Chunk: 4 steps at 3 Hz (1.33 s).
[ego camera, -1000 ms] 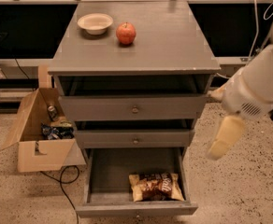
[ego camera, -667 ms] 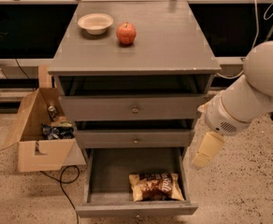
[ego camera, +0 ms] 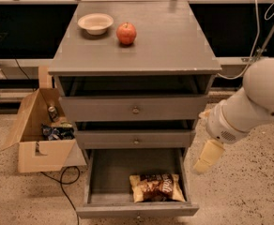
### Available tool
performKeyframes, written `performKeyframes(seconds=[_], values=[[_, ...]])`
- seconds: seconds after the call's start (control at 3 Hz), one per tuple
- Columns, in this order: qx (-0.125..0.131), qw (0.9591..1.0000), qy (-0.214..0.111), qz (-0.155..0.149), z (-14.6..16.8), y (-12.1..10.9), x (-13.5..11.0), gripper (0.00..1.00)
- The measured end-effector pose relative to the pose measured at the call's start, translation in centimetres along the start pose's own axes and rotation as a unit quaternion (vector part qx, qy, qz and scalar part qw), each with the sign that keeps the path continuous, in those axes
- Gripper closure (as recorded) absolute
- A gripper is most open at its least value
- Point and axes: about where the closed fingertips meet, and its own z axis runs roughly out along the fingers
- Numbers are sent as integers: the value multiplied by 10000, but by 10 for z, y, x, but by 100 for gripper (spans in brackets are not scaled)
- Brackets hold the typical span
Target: Pick brown chip bag from bottom drawer and place on counter
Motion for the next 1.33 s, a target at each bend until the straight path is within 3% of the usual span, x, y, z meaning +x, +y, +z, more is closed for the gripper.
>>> performKeyframes(seconds=[0.67,1.0,1.33], values=[[-66,9999,-106,115,130,-18,79,0],[-299,9988,-124,375,214,-19,113,0],[-294,9988,-124,372,214,-19,113,0]])
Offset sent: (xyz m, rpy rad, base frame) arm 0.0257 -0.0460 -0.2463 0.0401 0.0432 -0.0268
